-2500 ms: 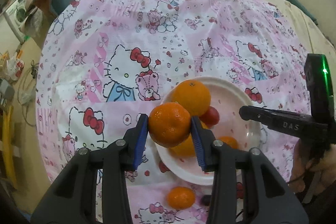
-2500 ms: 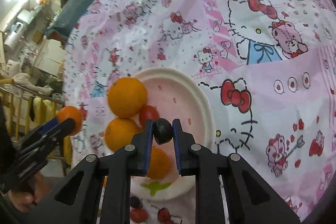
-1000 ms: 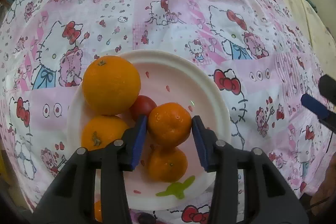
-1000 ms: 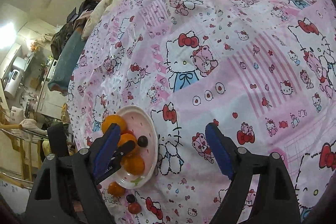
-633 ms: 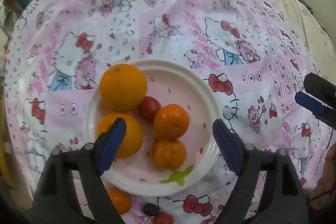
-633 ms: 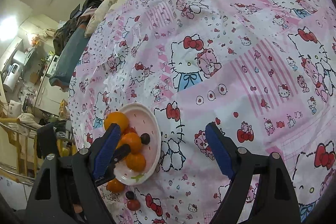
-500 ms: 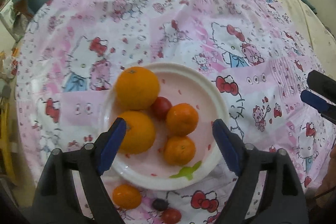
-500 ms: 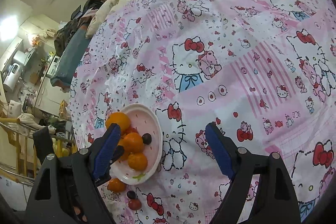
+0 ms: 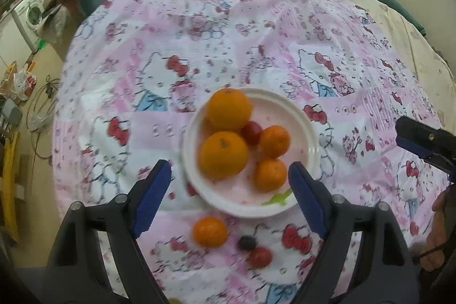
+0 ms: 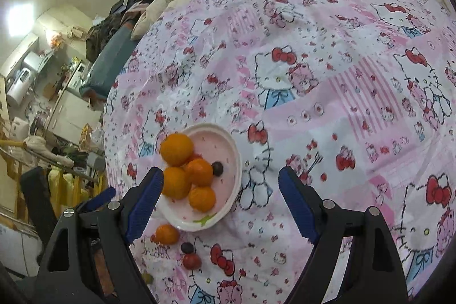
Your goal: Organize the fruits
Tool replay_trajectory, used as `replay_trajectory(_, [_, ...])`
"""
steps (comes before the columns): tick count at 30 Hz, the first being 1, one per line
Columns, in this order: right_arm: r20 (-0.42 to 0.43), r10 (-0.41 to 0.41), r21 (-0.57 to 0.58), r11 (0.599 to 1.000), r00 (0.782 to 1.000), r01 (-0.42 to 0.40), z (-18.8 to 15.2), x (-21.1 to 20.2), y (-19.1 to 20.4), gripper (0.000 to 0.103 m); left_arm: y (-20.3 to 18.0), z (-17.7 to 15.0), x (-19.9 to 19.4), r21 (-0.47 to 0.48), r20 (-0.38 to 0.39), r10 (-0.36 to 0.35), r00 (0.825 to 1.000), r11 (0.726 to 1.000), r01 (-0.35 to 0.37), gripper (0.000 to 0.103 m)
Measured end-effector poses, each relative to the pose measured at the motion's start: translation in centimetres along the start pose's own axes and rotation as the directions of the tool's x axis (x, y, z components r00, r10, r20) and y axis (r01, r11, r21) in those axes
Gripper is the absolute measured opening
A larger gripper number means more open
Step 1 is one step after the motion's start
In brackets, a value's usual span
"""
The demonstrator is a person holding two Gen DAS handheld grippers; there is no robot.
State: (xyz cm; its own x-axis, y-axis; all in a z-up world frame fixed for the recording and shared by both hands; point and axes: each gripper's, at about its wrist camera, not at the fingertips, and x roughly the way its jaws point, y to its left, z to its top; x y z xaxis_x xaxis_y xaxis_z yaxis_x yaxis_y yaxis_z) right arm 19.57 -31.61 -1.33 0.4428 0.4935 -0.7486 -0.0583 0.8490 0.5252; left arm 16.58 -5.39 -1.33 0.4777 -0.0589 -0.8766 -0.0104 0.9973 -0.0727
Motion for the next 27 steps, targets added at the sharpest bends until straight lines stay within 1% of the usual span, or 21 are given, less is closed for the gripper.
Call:
replay_trajectory(7, [-0.057,-0.007,-0.041,0.999,0.998,0.005,-2.5,1.0,1.8,0.085,3.9,-2.3,-2.4,-0.053,0.007,0.021,1.000,0.998,-0.020,0.082])
replay_trajectory(12, [-0.103,-0.035,-0.056,0.998,0.994,0.030,-4.7,2.7,2.6,0.085,6.1,-3.3,-2.9,-0.068,0.013,0.035,0.999,0.997,-0.034,0.082])
replay_trajectory(14, [-0.149,-0.052,-0.076,0.996,0.987,0.041,-5.8,4.0,3.1,0.085,7.3,-3.6,-2.8,-0.103,0.027,0.036,0.999,0.994,-0.033,0.082])
replay_trajectory(16, [-0.184,-0.066,-0.099,0.994,0.981,0.048,-7.2,5.2,3.7,0.085,8.5,-4.0,-2.3,-0.149,0.014,0.039,0.999,0.988,-0.036,0.082])
replay_trajectory(19, [-0.235,-0.076,-0.121,0.991,0.969,0.048,-8.6,6.8,4.2,0.085,10.1,-4.0,-1.9,-0.221,-0.009,0.006,1.000,0.975,-0.008,0.082])
replay_trajectory(23, [-0.318,-0.097,-0.173,0.984,0.943,0.043,-10.5,9.2,5.2,0.085,10.7,-4.1,-2.2,-0.222,0.007,0.020,1.000,0.975,-0.018,0.082])
replay_trajectory(25, [-0.352,-0.129,-0.244,0.969,0.927,0.042,-11.4,10.5,6.2,0.084,10.9,-4.2,-2.1,-0.222,0.002,0.018,1.000,0.975,-0.018,0.082])
replay_trajectory(27, [-0.361,-0.156,-0.303,0.952,0.919,0.042,-12.1,11.3,7.2,0.081,11.1,-4.3,-2.1,-0.225,-0.004,0.012,1.000,0.974,-0.012,0.082])
